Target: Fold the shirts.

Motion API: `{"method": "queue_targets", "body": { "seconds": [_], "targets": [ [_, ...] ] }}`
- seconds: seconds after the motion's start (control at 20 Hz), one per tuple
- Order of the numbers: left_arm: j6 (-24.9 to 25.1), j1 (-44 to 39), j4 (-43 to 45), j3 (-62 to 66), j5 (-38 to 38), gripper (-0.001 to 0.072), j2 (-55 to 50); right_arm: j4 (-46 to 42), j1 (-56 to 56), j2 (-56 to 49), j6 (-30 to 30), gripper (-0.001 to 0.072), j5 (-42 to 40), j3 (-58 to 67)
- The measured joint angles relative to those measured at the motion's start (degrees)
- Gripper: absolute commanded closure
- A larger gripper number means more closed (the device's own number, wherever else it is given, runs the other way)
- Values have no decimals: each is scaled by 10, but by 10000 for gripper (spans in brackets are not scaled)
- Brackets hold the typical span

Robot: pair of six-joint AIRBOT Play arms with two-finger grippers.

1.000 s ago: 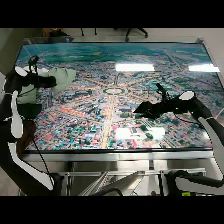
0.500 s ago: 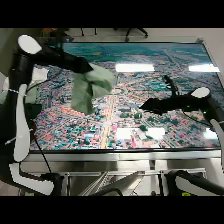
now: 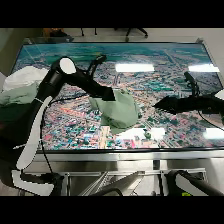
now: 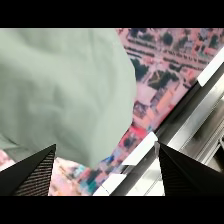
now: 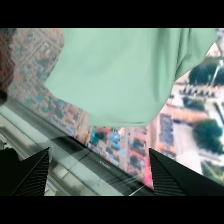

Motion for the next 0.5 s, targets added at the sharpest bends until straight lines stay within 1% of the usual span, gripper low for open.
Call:
{"method": "queue_targets", "body": {
  "seconds": [0.15,0.2,0.25,0.3,0.4,0.5],
  "targets": [
    [-13,54,4,-31,-33,15,1,0,2,2,-10,48,1,-46],
    [-13,69,4,-55,-32,15,1,3,9,2,-15,115,-6,-71],
    [-12,82,4,-84,-23,15,1,13,22,2,-21,290,-22,-104],
    [-11,96,4,-118,1,15,1,22,37,2,-28,319,-41,-131],
    [0,114,-3,-168,53,15,-8,51,85,0,-49,318,-101,-185],
    [16,125,-21,-193,101,15,-29,72,149,-7,-61,319,-181,-219]
  ]
}}
